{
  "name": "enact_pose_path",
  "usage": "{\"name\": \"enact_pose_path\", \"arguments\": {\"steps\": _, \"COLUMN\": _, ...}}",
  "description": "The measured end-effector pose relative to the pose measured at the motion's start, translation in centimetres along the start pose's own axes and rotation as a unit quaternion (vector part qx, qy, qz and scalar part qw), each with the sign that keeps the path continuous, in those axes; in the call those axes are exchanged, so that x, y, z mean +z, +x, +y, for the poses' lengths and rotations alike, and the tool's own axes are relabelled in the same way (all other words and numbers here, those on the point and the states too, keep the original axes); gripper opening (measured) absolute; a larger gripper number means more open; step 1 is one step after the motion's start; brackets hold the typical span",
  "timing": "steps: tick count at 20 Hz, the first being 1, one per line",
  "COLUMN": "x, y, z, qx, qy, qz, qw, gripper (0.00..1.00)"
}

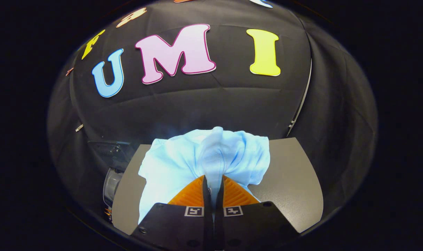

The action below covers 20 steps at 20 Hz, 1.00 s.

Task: Put the clothes into the washing machine and then close the washing machine lid.

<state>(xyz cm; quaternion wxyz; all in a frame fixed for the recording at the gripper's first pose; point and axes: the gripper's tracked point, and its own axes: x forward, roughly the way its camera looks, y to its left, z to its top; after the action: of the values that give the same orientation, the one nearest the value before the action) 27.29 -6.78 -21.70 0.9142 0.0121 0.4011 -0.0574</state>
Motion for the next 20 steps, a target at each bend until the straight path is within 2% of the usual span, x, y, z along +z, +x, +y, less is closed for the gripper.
{"name": "enact_pose_path", "arguments": {"steps": 4, "x": 0.9, "y": -2.0, "z": 1.3, "qx": -0.007, "qy": -0.024, "qz": -0.021, "qw": 0.999, "gripper": 0.06}}
{"name": "enact_pose_path", "arguments": {"steps": 9, "x": 2.7, "y": -7.4, "z": 6.2, "qx": 0.028, "qy": -0.032, "qz": -0.065, "qw": 0.997, "gripper": 0.05}}
{"name": "enact_pose_path", "arguments": {"steps": 15, "x": 4.6, "y": -11.1, "z": 16.5, "qx": 0.101, "qy": -0.058, "qz": -0.122, "qw": 0.986, "gripper": 0.06}}
{"name": "enact_pose_path", "arguments": {"steps": 20, "x": 4.0, "y": -11.9, "z": 26.2, "qx": 0.174, "qy": -0.08, "qz": -0.129, "qw": 0.973, "gripper": 0.06}}
